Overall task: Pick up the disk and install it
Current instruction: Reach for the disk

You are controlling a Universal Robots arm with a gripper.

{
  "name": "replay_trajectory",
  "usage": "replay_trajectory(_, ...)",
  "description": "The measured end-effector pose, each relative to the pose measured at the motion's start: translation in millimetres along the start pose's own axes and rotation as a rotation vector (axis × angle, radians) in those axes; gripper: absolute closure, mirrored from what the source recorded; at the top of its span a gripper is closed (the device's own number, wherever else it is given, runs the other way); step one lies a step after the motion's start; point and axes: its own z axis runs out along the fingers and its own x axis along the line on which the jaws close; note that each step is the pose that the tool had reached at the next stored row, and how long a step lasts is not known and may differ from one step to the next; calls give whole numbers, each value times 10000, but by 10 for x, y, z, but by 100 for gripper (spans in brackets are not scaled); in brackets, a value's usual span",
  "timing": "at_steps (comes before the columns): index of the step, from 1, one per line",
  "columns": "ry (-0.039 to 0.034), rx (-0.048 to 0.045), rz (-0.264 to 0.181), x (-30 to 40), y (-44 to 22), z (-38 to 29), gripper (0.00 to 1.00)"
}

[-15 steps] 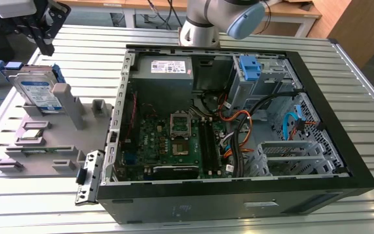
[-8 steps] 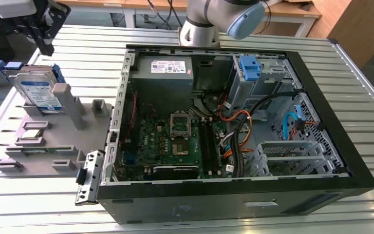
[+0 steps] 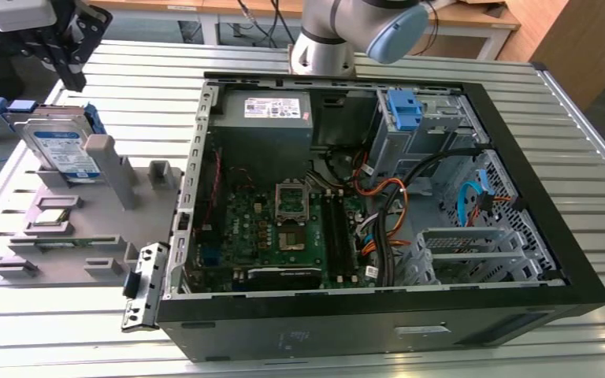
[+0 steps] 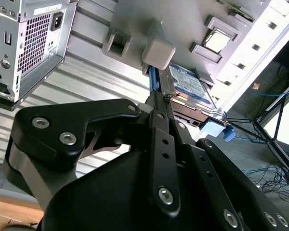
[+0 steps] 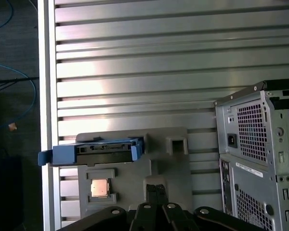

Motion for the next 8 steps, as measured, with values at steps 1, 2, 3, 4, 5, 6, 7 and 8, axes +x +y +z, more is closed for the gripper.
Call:
replay_trajectory(1,0,0,-1,11,0,5,89)
replay_trajectory(2,0,0,0,16,0,7,89)
replay_trajectory(3,2,2,-1,29,1,11,89)
replay_trajectory(4,1,1,0,38,1,13,89)
replay_trajectory(5,1,1,0,48,1,15,89)
replay_trajectory(6,1,0,0,58,2,16,89)
replay_trajectory(7,1,1,-1,68,2,17,89)
replay_trajectory(8,1,1,0,77,2,19,89)
